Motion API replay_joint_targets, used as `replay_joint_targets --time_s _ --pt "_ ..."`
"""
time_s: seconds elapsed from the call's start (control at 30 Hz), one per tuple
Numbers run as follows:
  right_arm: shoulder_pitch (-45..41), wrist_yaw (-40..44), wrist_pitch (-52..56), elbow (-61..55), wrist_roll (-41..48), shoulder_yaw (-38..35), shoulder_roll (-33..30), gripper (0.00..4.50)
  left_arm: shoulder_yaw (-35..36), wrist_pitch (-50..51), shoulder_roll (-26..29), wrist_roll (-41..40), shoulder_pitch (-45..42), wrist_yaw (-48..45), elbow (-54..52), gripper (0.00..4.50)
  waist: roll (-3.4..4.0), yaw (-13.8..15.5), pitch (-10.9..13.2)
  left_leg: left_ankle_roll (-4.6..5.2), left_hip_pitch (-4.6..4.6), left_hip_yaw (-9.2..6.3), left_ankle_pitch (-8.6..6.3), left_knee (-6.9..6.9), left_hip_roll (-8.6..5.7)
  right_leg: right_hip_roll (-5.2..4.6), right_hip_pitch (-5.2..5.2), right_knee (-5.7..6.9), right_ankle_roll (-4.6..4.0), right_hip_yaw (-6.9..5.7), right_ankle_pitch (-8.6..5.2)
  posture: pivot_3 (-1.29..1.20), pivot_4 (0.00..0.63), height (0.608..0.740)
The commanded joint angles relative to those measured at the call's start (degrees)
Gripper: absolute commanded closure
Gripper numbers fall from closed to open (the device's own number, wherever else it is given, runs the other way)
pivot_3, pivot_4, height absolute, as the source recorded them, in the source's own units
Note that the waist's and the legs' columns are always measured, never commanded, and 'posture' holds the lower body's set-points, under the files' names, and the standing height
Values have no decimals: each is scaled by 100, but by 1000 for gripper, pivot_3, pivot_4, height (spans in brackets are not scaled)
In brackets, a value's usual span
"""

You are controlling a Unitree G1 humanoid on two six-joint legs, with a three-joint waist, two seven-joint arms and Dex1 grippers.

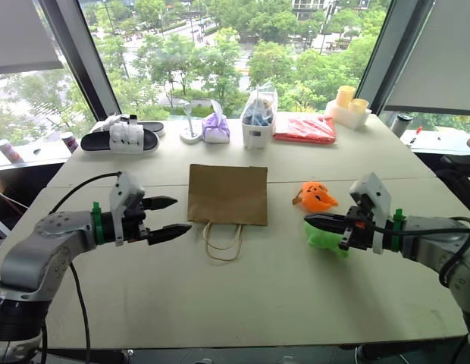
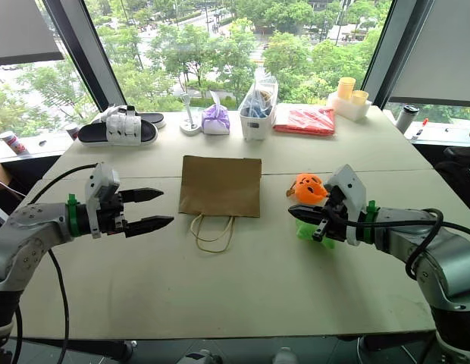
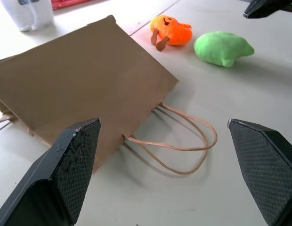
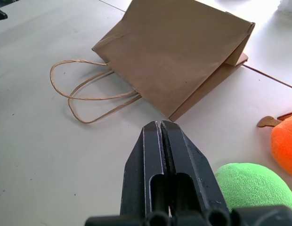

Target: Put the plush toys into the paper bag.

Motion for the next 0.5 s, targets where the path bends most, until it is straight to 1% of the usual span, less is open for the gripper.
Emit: replay_joint_targets --time_s 0.03,0.17,0.33,0.5 --pt "-131 5 -143 -96 74 -133 -80 4500 -38 -212 141 128 36 -229 -49 88 0 11 0 0 0 -1 0 0 0 0 0 0 0 0 0 0 150 740" --pt "-151 -59 -172 -86 38 -113 -63 4500 -91 -238 128 150 71 -391 -110 88 0 20 0 0 0 -2 0 1 1 0 0 0 0 1 0 0 150 740" --pt "-176 -128 -185 -85 32 -60 -28 4500 -288 -389 145 394 -30 -482 -25 88 -1 22 0 0 0 -4 0 2 1 0 0 0 1 2 1 0 150 740" --pt "-213 -215 -214 -76 26 -8 35 4500 -534 -796 17 729 -204 -562 227 88 -1 19 0 0 0 -4 0 2 1 0 0 0 1 2 2 0 150 740"
